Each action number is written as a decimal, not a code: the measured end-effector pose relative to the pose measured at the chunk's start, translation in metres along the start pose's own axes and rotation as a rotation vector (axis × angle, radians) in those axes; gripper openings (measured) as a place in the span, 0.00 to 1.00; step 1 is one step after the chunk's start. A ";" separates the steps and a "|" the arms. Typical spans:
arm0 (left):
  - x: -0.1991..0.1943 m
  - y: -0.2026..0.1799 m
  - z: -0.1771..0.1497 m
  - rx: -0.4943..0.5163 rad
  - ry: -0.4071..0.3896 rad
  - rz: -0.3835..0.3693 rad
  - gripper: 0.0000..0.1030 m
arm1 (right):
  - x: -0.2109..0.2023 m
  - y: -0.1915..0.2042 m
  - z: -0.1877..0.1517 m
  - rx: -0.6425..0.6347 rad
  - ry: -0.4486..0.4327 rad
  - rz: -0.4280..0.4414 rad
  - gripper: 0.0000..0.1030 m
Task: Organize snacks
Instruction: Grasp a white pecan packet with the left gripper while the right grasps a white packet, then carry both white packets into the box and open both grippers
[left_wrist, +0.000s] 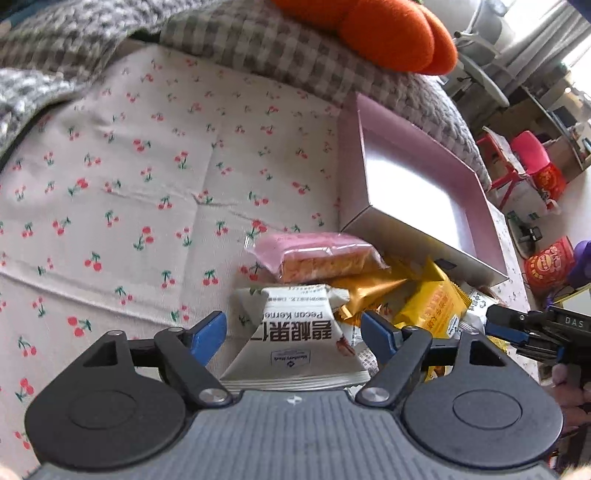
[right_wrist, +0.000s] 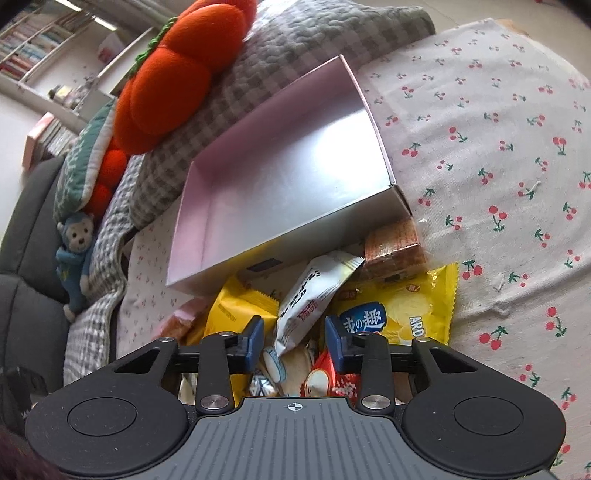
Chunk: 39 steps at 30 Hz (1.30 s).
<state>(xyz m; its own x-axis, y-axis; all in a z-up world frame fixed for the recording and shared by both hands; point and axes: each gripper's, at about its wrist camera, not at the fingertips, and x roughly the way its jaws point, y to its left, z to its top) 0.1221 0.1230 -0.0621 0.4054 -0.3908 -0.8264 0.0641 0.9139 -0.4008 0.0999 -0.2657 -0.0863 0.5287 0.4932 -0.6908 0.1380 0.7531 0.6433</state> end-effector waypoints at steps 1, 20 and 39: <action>0.001 0.002 0.000 -0.010 0.006 -0.004 0.70 | 0.002 0.000 0.000 0.004 -0.004 -0.002 0.31; 0.000 0.007 0.000 -0.085 -0.004 0.000 0.40 | 0.015 -0.004 0.001 0.044 -0.037 -0.004 0.20; -0.039 -0.008 0.001 -0.094 -0.082 0.019 0.36 | -0.013 0.005 -0.002 0.036 -0.075 0.024 0.14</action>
<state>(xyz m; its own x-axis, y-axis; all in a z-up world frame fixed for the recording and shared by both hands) 0.1070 0.1306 -0.0263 0.4788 -0.3599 -0.8007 -0.0288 0.9052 -0.4241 0.0924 -0.2672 -0.0747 0.5934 0.4758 -0.6492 0.1537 0.7247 0.6717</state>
